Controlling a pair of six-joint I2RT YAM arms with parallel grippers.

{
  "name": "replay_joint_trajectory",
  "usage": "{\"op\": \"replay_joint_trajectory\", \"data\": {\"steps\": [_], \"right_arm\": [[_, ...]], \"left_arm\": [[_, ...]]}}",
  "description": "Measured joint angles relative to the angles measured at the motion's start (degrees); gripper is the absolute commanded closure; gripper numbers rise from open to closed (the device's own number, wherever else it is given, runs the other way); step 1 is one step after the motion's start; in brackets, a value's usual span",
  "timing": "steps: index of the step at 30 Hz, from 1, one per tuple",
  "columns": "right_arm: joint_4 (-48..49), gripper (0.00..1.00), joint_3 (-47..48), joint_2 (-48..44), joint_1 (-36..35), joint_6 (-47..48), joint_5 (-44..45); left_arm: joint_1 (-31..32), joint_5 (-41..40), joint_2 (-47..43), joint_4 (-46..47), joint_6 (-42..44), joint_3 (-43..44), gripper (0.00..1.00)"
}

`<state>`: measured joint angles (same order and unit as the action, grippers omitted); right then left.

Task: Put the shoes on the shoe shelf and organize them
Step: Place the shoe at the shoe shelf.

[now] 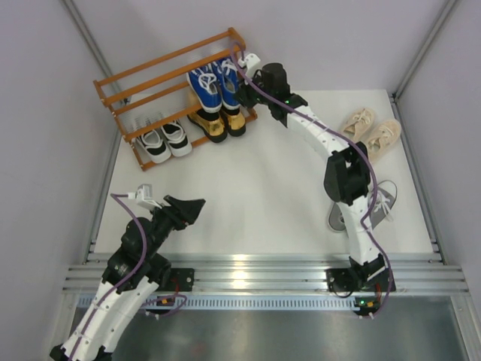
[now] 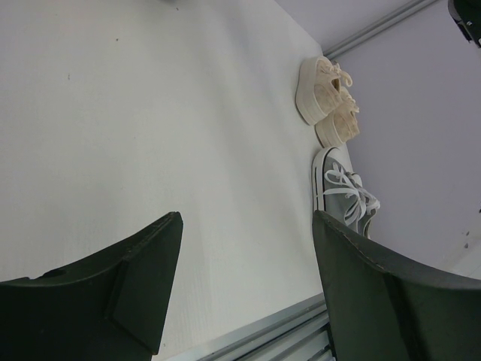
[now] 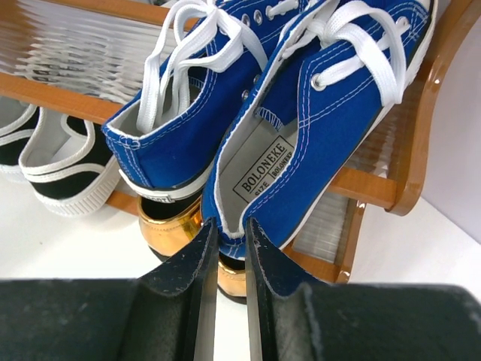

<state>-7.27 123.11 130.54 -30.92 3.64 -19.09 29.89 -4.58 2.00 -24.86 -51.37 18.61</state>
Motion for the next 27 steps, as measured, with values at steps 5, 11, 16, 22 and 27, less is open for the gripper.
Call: {"op": "replay_joint_trajectory", "data": {"steps": [5,11,16,22,27], "right_arm": [[-0.92,1.00,-0.13,-0.79,1.11,1.92,0.04],[-1.40,1.00,-2.01,-2.36,2.69,3.61,0.00],[-1.11,1.00,-2.34,-2.36,2.40,2.67,-0.72],[-1.92,1.00,-0.04,-1.44,1.01,3.08,0.35],[-2.10,1.00,1.20,-0.72,0.39,3.76,0.90]], "left_arm": [[0.00,0.00,0.00,0.00,-0.07,0.00,0.25],[0.00,0.09,0.00,0.00,-0.66,0.00,0.25],[0.00,0.20,0.00,0.02,-1.07,0.00,0.25],[0.00,0.20,0.00,0.00,-1.20,0.00,0.25],[0.00,0.20,0.00,-0.02,-1.25,0.00,0.25]]}}
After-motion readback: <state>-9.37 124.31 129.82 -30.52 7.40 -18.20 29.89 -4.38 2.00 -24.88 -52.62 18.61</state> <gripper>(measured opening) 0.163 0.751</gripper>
